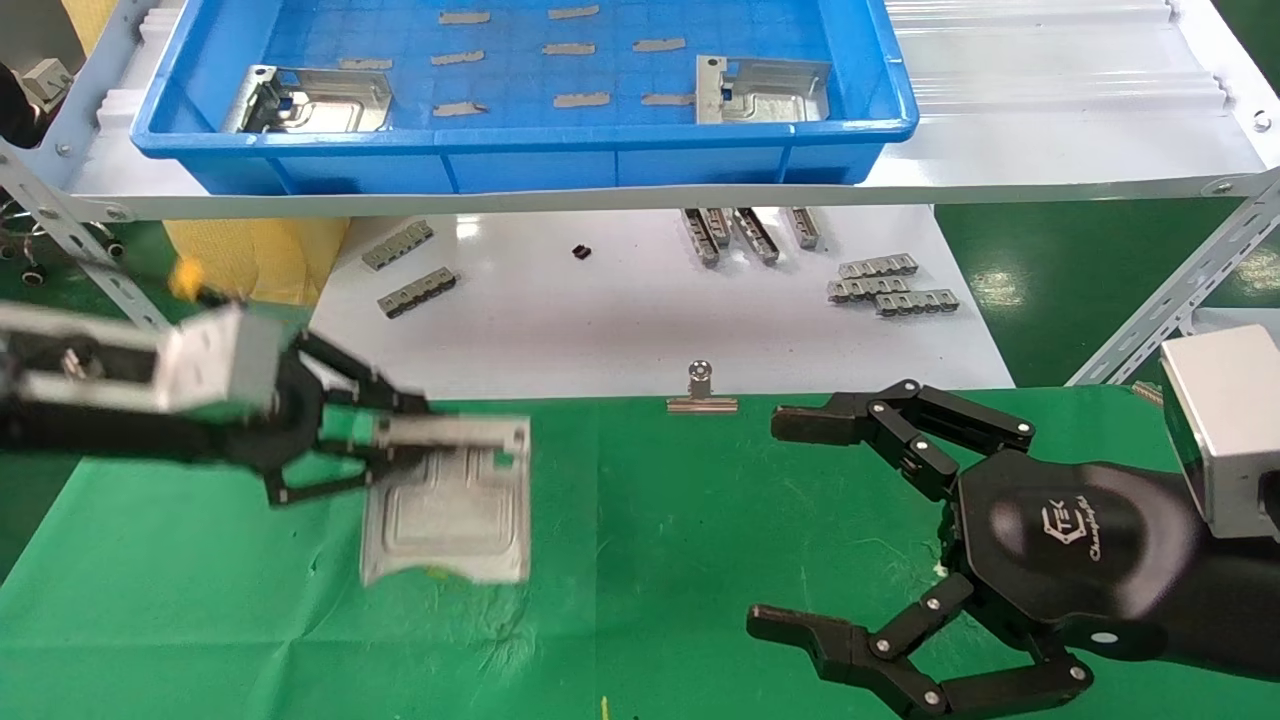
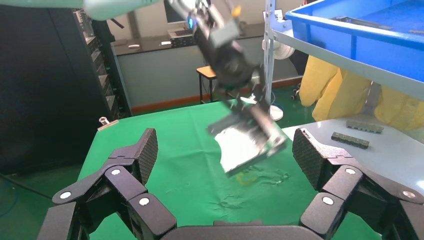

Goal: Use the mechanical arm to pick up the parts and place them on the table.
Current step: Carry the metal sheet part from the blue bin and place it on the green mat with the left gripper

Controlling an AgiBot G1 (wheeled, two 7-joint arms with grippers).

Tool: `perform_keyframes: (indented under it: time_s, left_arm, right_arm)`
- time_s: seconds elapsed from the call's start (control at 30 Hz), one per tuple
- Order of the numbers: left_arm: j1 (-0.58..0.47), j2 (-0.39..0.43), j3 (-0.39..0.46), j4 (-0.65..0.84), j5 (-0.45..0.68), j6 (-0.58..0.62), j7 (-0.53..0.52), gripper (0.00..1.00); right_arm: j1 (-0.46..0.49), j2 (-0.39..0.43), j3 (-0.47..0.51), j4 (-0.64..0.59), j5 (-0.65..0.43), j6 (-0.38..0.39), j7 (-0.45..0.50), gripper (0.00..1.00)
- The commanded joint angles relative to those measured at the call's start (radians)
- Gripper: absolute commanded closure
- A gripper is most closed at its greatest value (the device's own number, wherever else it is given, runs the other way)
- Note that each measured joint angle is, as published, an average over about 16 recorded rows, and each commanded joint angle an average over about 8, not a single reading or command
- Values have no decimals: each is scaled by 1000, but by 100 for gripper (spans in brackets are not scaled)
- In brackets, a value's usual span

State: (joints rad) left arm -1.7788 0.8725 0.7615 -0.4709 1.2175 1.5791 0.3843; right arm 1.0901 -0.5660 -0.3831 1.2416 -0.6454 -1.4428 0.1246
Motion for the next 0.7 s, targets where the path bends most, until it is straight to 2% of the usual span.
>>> perform_keyframes:
  time_s: [0.03,0.3,0.33,0.57,0.6,0.7]
  left_arm:
    - [36,-9,43,-7,16,-5,36,100]
    - [58,58,86,134,67,-54,188,99]
    - [58,65,86,152,68,-59,202,90]
    - [56,101,88,257,75,-89,277,4]
    - [55,105,88,267,76,-91,288,0]
    - [52,115,88,294,76,-92,318,0]
  right_arm:
    - [0,0,0,0,0,0,0,0]
    - [0,0,0,0,0,0,0,0]
    - [0,0,0,0,0,0,0,0]
    - [0,0,0,0,0,0,0,0]
    - [0,0,0,0,0,0,0,0]
    - [0,0,0,0,0,0,0,0]
